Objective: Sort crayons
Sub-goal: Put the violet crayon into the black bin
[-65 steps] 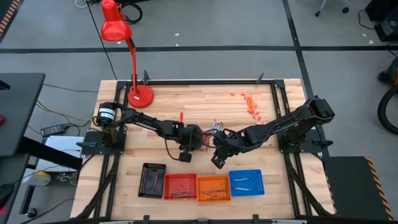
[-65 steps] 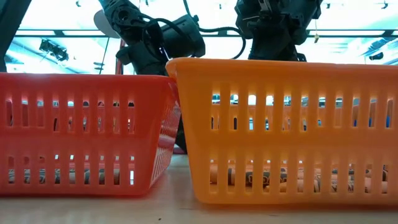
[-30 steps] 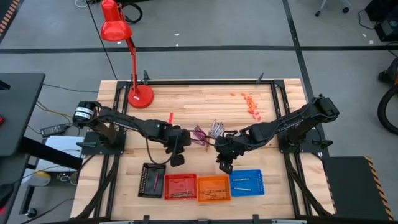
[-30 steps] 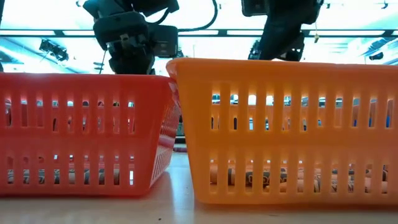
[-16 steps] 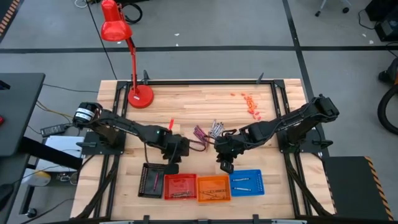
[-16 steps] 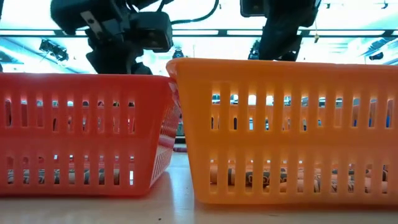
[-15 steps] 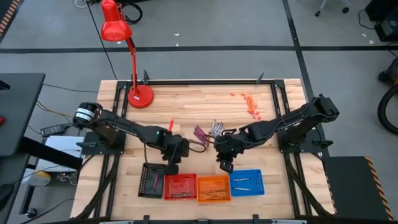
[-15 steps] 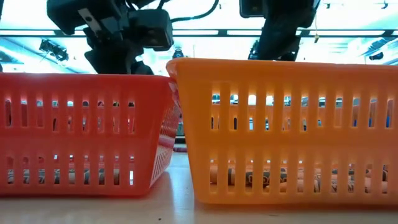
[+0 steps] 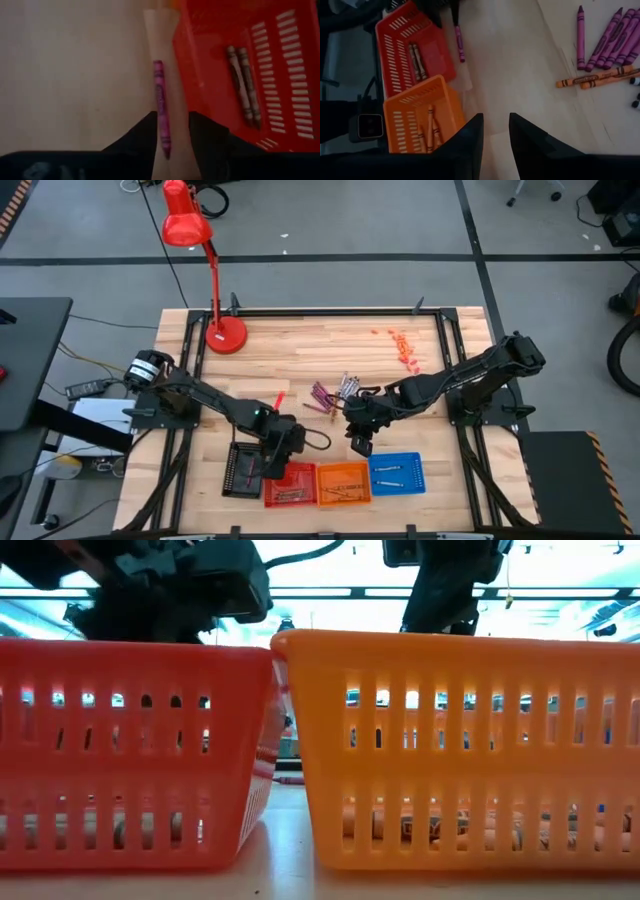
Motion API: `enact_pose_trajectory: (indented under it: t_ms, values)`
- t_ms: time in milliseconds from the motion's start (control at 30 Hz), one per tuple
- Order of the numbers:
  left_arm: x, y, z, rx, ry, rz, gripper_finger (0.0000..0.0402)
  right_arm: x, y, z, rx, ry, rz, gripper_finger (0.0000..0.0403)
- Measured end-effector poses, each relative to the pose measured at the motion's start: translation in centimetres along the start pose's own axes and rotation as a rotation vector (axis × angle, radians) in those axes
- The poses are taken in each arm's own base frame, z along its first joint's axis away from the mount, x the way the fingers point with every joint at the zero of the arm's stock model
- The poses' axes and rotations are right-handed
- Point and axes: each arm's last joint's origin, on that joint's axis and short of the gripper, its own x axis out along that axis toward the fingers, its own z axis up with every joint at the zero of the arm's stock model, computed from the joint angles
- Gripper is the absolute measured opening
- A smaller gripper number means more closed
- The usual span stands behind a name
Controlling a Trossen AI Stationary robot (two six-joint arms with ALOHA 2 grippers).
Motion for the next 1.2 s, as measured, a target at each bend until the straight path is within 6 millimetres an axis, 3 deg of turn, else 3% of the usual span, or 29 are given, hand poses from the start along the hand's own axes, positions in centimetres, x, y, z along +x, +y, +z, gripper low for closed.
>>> enact_pose_trajectory:
  t_ms: [300,600,933,1200]
  values:
    - [1.1,-1.5,-0.4,0.034,0.005,0.006,0.0133,0.0,0.1,0.1,0.011,-0.015,0.008,0.0097]
    - [1.1,-0.9,-0.3,0.032,-0.008,0.114,0.0133,0.0,0.2,0.3,0.027,-0.034,0.008,0.0097]
    - [3.9,-0.8,-1.0,0.038,0.059,0.125,0.0133,0.0,0.2,0.4,0.027,-0.053,0.005,0.0097]
    - [4.5,-0.6,-1.1,0.025,0.066,0.186,0.0132,0.0,0.5,0.2,0.02,-0.045,0.012,0.0097]
